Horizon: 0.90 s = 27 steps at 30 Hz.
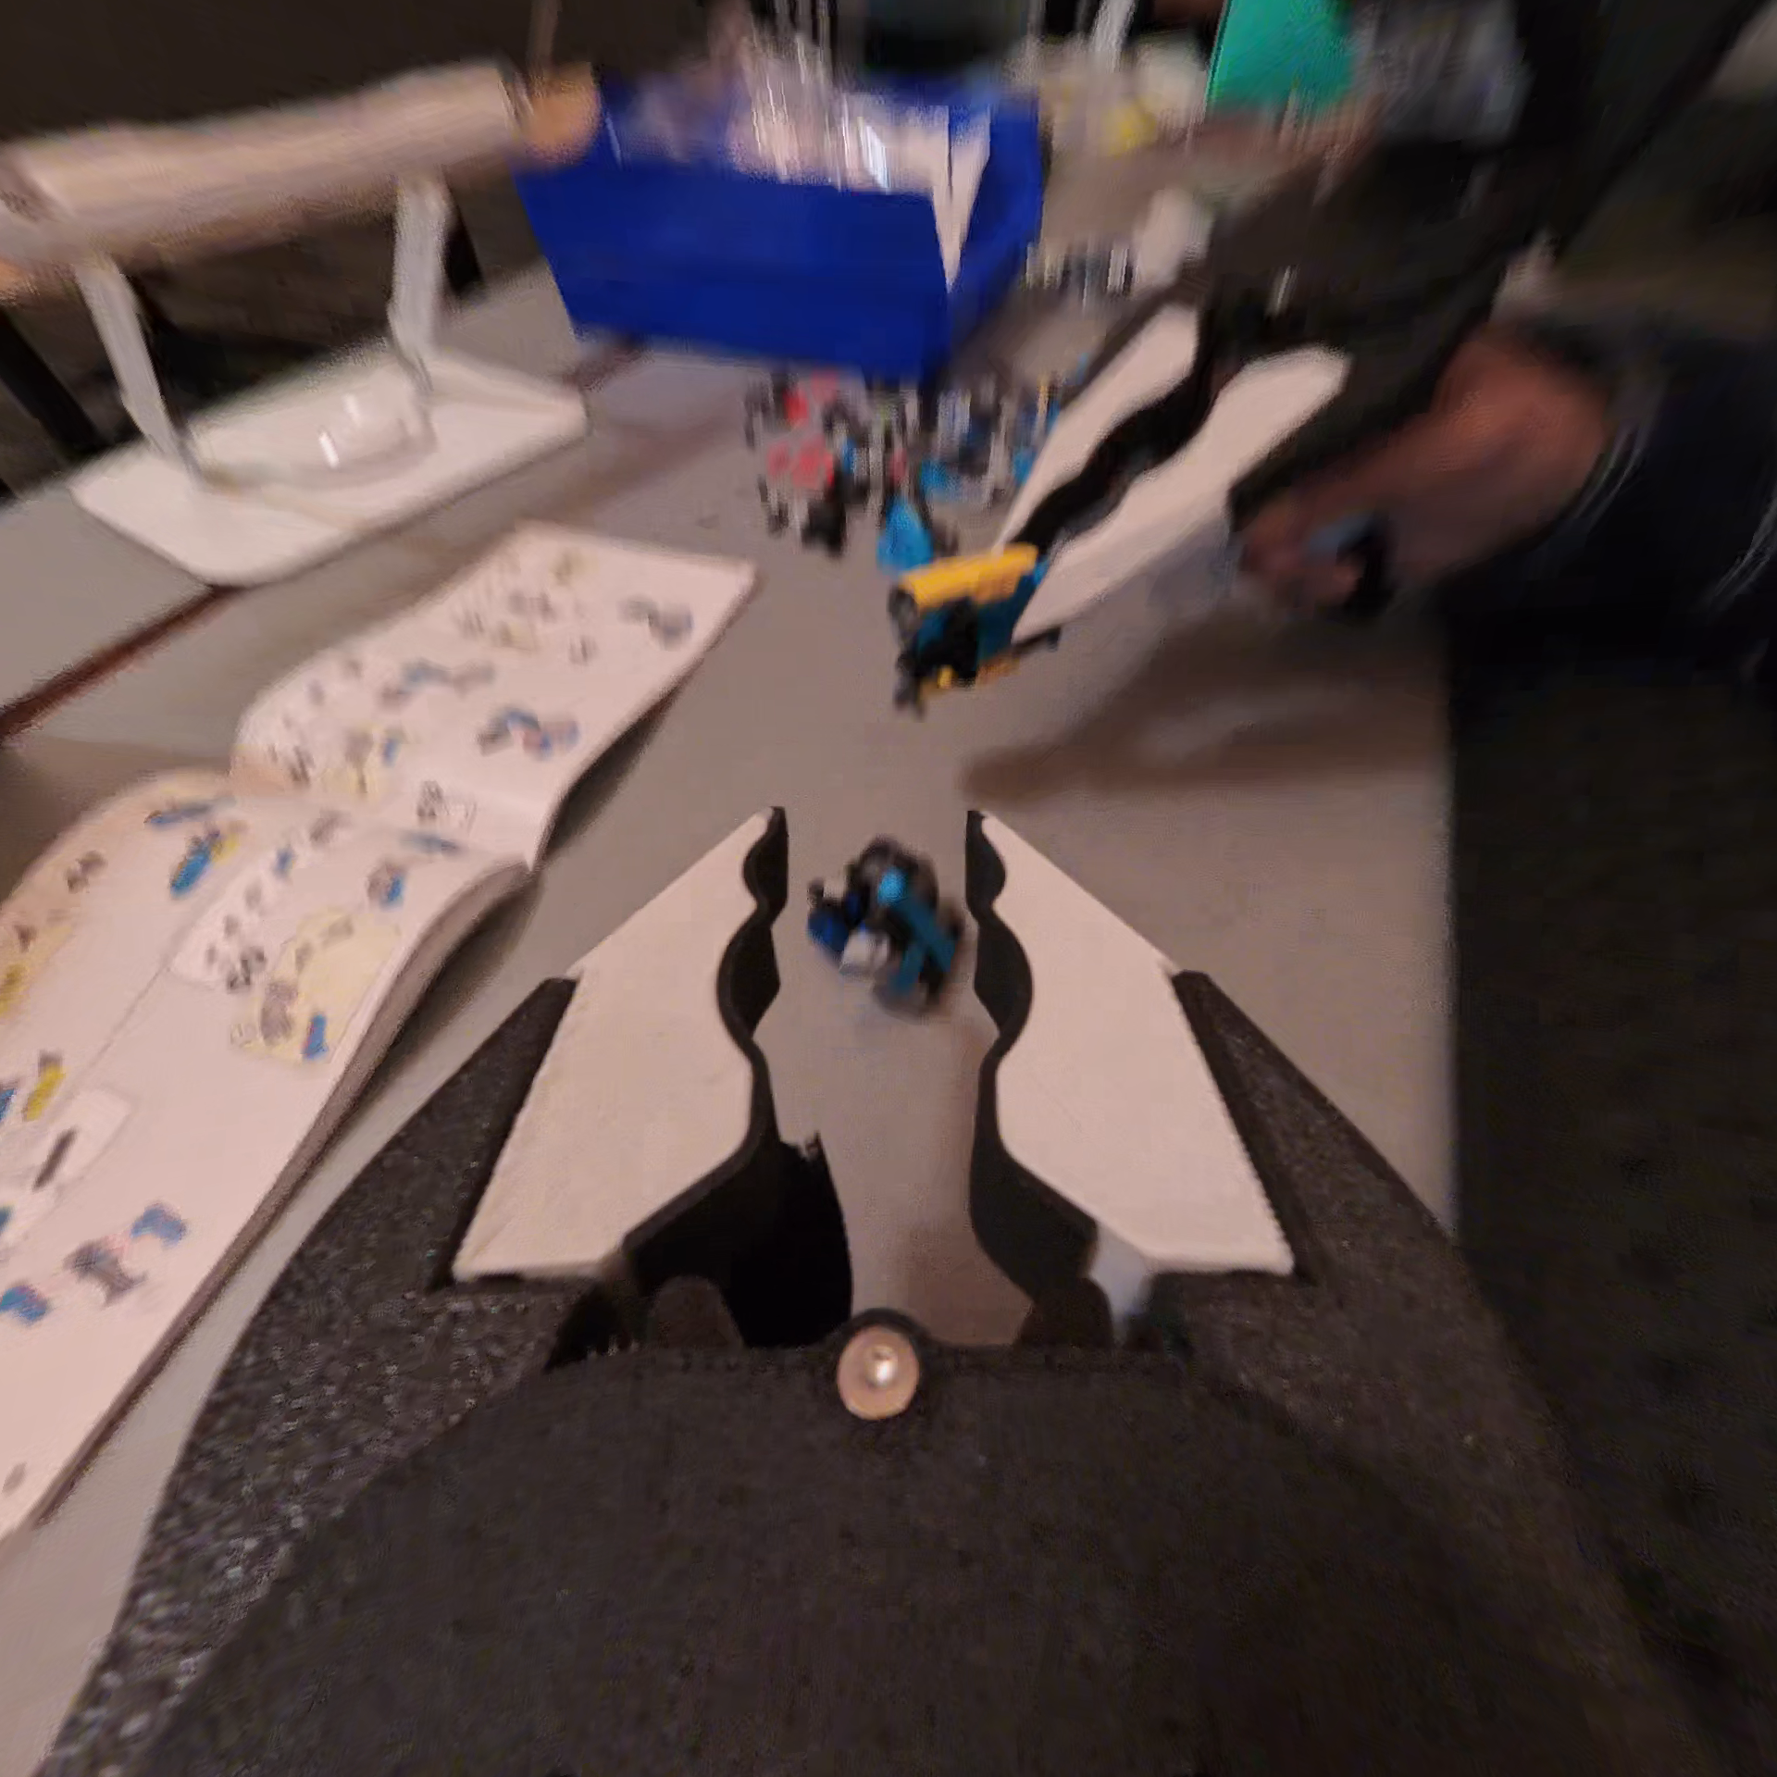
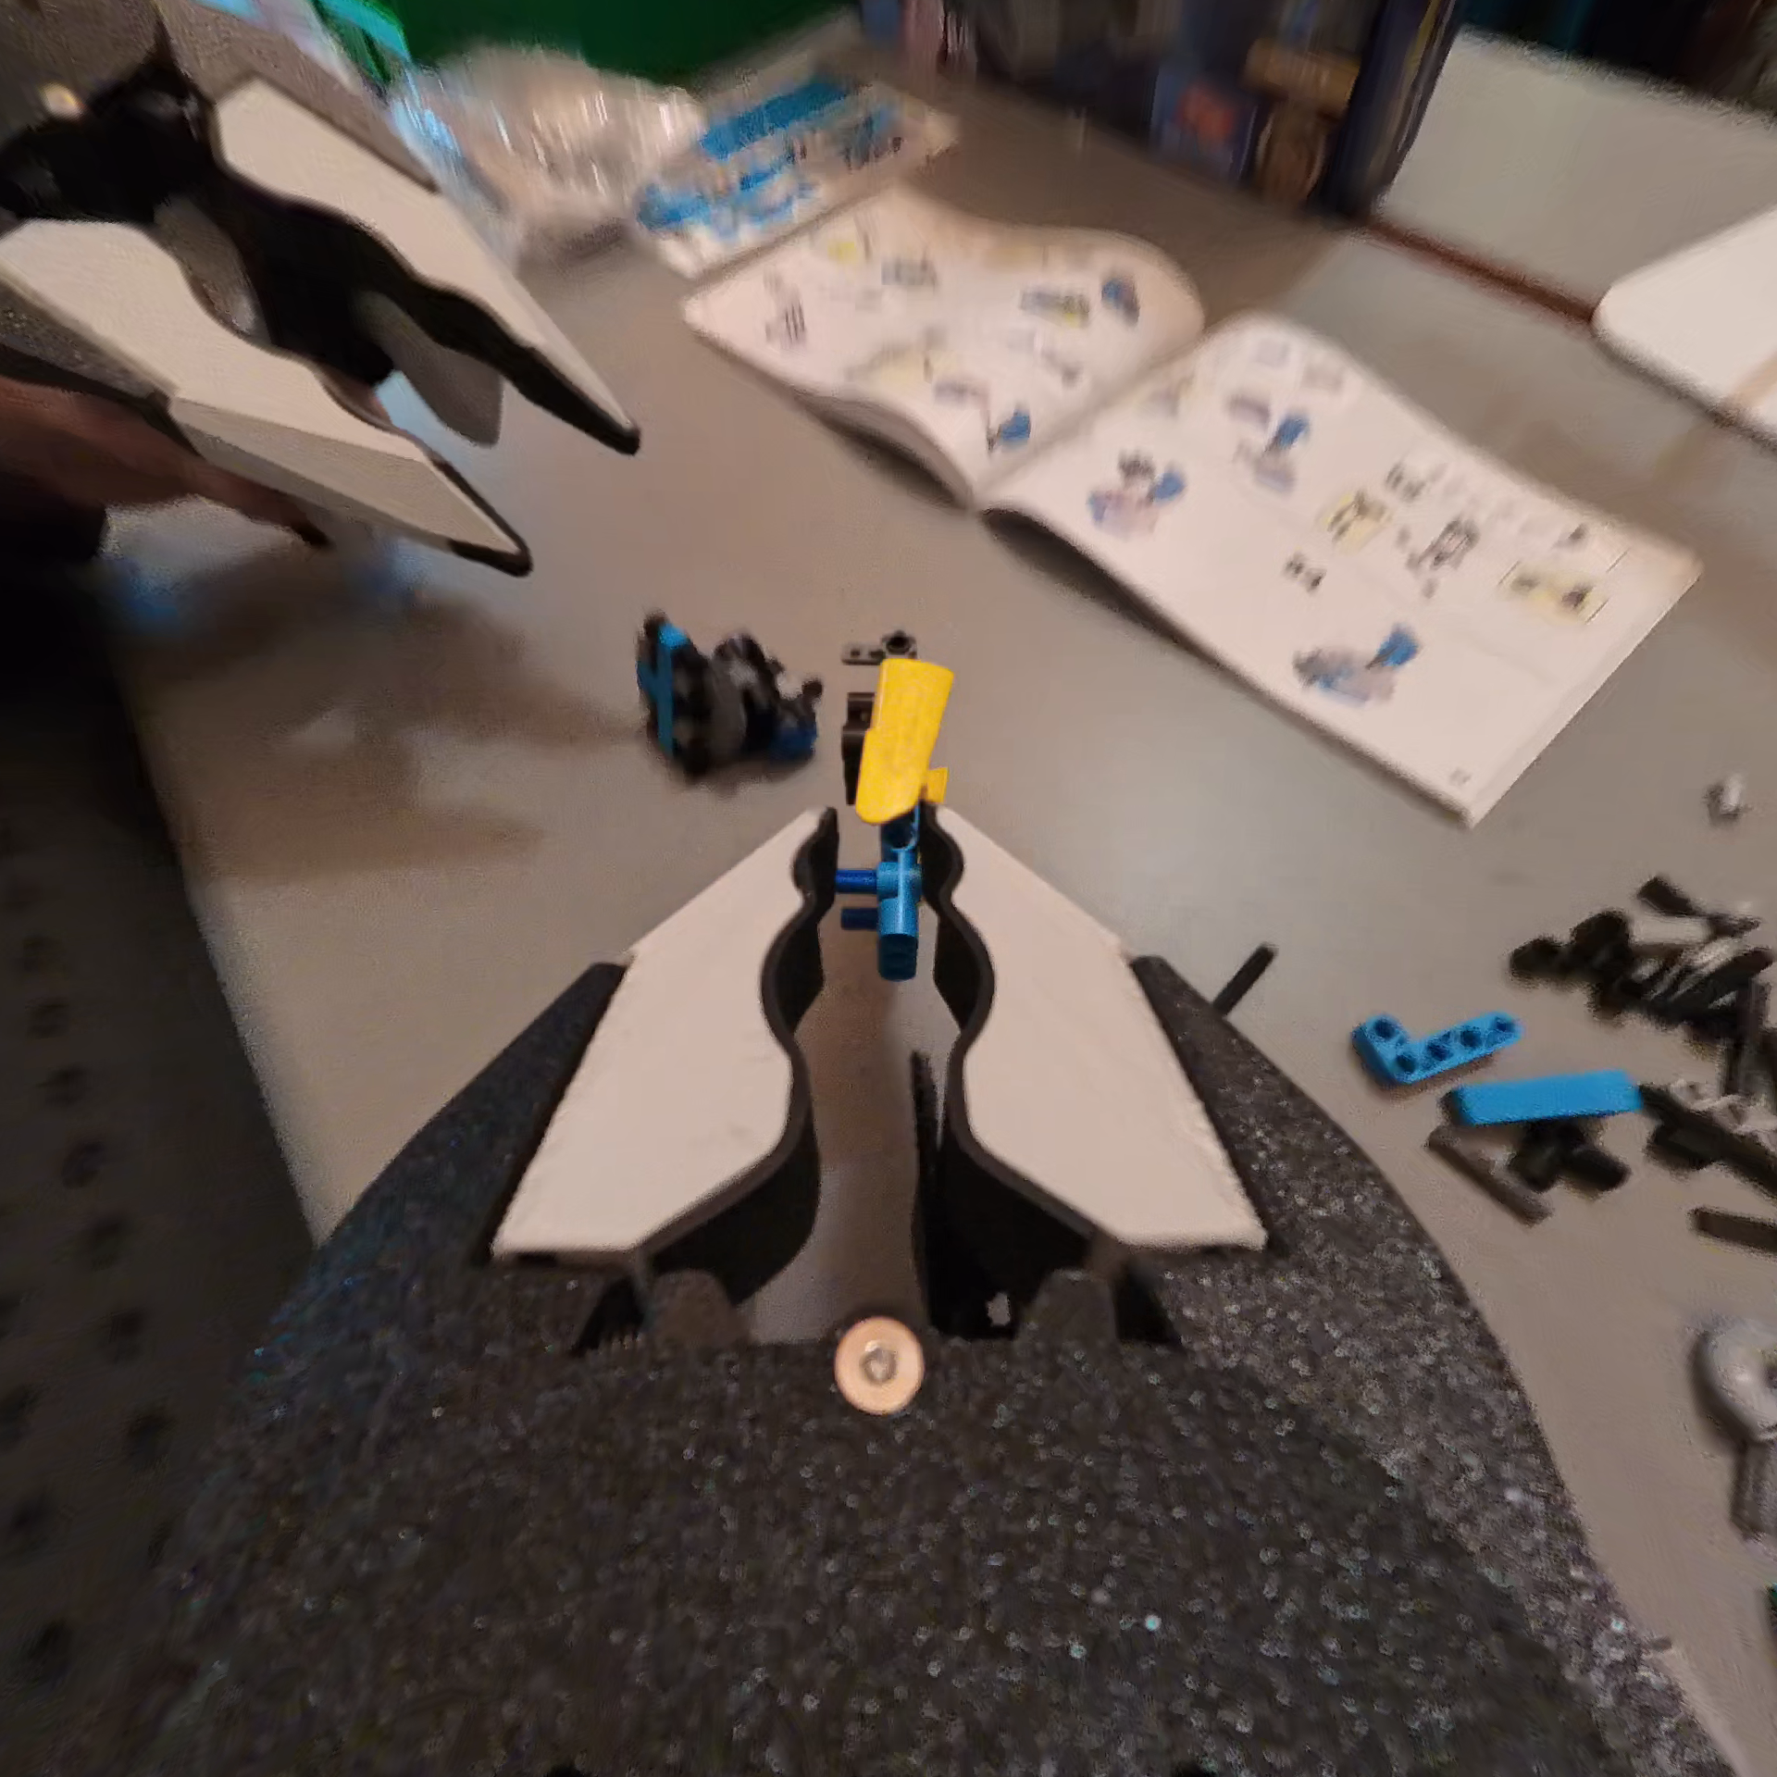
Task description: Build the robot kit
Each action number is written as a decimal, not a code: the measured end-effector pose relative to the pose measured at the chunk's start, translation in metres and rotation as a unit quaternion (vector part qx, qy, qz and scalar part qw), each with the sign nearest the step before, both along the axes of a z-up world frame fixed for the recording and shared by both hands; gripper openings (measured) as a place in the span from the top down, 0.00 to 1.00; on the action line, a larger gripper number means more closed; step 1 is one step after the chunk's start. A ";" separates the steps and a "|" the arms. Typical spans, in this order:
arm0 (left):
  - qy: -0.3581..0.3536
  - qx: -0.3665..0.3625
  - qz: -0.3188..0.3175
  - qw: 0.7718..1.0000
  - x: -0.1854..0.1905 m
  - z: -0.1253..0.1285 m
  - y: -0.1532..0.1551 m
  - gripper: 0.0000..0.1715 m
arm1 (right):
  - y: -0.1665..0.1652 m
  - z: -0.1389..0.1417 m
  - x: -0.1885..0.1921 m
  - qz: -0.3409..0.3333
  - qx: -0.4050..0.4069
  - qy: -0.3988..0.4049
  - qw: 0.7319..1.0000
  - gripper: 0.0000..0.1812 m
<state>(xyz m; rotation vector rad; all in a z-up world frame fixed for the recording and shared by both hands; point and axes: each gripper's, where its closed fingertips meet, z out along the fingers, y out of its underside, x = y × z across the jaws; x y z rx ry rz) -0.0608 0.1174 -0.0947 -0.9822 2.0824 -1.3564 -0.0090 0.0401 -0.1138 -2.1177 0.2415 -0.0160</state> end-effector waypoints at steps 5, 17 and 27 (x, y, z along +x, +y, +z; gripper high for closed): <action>0.070 0.022 -0.024 0.997 -0.002 -0.032 -0.009 0.79 | 0.004 -0.014 -0.020 0.025 -0.028 0.046 0.998 0.91; 0.038 0.155 0.052 0.986 0.018 -0.052 -0.016 0.86 | 0.017 -0.028 -0.032 0.011 -0.043 0.074 0.996 0.89; 0.028 0.169 0.099 0.980 0.024 -0.052 -0.025 0.86 | 0.023 -0.029 -0.031 -0.001 -0.028 0.073 0.997 0.84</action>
